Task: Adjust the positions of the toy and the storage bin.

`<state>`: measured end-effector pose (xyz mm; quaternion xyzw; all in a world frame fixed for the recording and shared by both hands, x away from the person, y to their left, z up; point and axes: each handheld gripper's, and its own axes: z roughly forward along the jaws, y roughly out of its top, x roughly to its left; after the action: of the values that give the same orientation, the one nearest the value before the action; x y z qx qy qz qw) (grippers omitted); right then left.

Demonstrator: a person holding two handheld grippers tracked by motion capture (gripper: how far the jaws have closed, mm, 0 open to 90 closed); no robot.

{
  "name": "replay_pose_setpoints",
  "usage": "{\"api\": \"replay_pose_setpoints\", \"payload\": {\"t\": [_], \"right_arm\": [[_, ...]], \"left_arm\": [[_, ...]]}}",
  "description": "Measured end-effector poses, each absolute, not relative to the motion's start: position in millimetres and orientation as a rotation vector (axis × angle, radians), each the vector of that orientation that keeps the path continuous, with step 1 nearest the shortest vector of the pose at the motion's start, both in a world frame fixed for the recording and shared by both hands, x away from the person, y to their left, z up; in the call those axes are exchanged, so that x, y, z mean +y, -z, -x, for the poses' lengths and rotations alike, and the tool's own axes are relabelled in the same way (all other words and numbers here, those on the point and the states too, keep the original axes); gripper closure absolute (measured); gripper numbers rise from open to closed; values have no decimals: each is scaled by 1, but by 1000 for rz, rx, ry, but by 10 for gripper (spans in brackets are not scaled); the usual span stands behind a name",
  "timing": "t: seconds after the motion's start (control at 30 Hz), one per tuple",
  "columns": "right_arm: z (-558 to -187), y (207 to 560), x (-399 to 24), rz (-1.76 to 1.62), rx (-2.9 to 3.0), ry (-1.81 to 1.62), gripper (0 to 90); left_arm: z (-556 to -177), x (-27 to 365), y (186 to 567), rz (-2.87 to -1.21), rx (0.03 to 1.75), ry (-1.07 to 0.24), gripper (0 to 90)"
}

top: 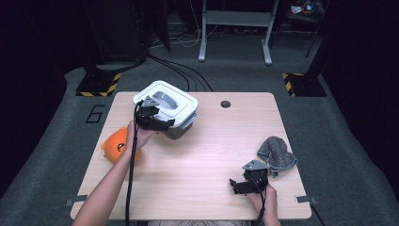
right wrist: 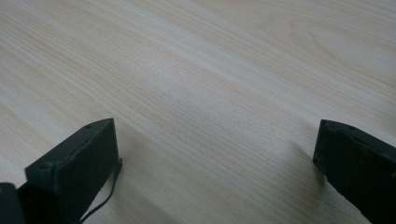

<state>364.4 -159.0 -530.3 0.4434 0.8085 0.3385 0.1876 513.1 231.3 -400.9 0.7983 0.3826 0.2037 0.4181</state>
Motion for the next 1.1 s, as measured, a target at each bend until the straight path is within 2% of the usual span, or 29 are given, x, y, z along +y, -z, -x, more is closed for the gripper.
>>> {"api": "replay_pose_setpoints", "payload": {"t": [0.5, 1.1], "right_arm": [[-364, 530, -159, -1244, 2261, -948, 0], [-364, 530, -159, -1245, 2265, -943, 0]], "left_arm": [[-548, 220, 405, -2037, 976, -562, 155], [-556, 210, 409, -2025, 923, -544, 232]]}}
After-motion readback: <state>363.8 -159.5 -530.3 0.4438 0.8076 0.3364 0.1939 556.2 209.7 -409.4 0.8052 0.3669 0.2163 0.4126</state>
